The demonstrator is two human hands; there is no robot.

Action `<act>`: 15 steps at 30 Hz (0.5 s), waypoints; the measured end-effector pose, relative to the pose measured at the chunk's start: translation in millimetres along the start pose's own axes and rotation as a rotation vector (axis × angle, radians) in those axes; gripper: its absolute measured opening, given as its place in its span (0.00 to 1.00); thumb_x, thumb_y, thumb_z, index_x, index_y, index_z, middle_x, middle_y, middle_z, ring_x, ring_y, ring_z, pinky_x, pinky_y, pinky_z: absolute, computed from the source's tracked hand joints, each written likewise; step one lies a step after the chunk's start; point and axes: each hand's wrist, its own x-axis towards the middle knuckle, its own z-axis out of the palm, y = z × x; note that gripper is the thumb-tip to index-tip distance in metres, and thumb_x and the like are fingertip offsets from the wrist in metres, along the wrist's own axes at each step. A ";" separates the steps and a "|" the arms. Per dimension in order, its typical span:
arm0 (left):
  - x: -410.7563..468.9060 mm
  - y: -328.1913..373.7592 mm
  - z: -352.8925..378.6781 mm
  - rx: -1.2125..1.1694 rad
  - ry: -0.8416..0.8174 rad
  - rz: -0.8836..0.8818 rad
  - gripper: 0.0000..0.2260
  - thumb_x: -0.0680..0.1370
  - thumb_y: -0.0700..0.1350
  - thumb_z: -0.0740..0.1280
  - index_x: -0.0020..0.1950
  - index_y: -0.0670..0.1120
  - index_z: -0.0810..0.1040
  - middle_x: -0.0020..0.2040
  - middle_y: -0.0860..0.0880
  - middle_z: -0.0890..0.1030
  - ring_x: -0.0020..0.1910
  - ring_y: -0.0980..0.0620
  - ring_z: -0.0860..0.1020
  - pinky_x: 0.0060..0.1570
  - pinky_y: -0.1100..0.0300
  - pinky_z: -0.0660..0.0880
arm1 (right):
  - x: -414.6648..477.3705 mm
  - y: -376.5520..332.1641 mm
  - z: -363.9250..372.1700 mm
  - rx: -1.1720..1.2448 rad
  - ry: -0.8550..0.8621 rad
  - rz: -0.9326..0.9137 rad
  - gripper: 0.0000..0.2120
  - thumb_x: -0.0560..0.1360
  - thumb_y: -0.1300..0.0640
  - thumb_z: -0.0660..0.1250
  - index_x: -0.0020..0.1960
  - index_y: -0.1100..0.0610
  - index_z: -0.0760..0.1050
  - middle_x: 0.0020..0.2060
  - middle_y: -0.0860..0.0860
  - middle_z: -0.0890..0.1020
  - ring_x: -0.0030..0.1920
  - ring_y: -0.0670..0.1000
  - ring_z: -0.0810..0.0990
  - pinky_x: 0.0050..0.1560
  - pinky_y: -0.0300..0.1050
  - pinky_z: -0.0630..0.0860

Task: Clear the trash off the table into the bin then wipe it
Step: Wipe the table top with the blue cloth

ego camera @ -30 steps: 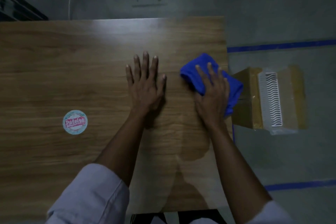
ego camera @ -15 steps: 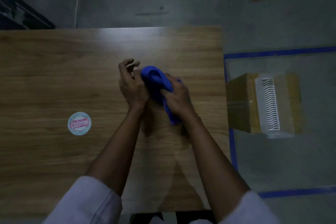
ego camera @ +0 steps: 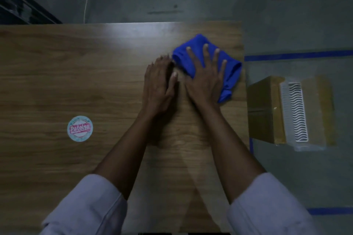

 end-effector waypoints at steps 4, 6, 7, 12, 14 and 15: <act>-6.7 8.2 -30.7 -0.199 0.236 -0.151 0.22 0.82 0.49 0.63 0.72 0.38 0.70 0.63 0.41 0.77 0.60 0.47 0.74 0.63 0.56 0.71 | -29.7 -42.6 9.2 0.235 -0.031 -0.175 0.29 0.74 0.48 0.60 0.76 0.47 0.71 0.78 0.51 0.69 0.80 0.59 0.61 0.80 0.58 0.53; -3.0 22.0 -48.7 -0.193 0.273 -0.089 0.19 0.83 0.47 0.64 0.71 0.39 0.71 0.57 0.42 0.77 0.55 0.49 0.73 0.55 0.62 0.69 | -48.0 -36.3 -0.8 0.479 -0.051 -0.179 0.32 0.65 0.59 0.64 0.70 0.57 0.78 0.68 0.57 0.79 0.72 0.60 0.74 0.75 0.52 0.61; 0.8 28.4 -54.0 -0.171 0.258 -0.030 0.17 0.83 0.47 0.62 0.69 0.40 0.73 0.54 0.42 0.77 0.53 0.48 0.74 0.52 0.61 0.68 | -56.3 -27.6 -11.4 0.566 -0.005 -0.121 0.32 0.63 0.63 0.64 0.67 0.61 0.79 0.62 0.60 0.83 0.65 0.60 0.79 0.70 0.49 0.64; 14.9 36.3 -41.5 0.130 -0.041 0.095 0.24 0.84 0.57 0.53 0.72 0.46 0.75 0.64 0.44 0.79 0.63 0.43 0.74 0.61 0.52 0.66 | -54.2 36.1 -45.8 0.406 0.245 0.190 0.30 0.73 0.59 0.63 0.75 0.54 0.72 0.71 0.56 0.77 0.74 0.61 0.71 0.73 0.70 0.64; 4.6 30.6 -26.5 0.212 -0.186 0.094 0.28 0.83 0.61 0.49 0.78 0.50 0.67 0.76 0.44 0.70 0.75 0.44 0.66 0.72 0.48 0.60 | -32.7 42.2 -38.4 0.197 0.021 0.228 0.32 0.76 0.49 0.64 0.79 0.40 0.63 0.81 0.48 0.62 0.82 0.59 0.53 0.76 0.76 0.47; -1.6 24.8 -18.8 0.231 -0.226 0.101 0.29 0.83 0.62 0.48 0.80 0.50 0.64 0.80 0.45 0.64 0.79 0.44 0.61 0.76 0.46 0.56 | -24.6 38.0 -30.2 0.104 -0.048 0.188 0.32 0.76 0.44 0.61 0.80 0.36 0.59 0.83 0.46 0.56 0.83 0.59 0.47 0.75 0.76 0.41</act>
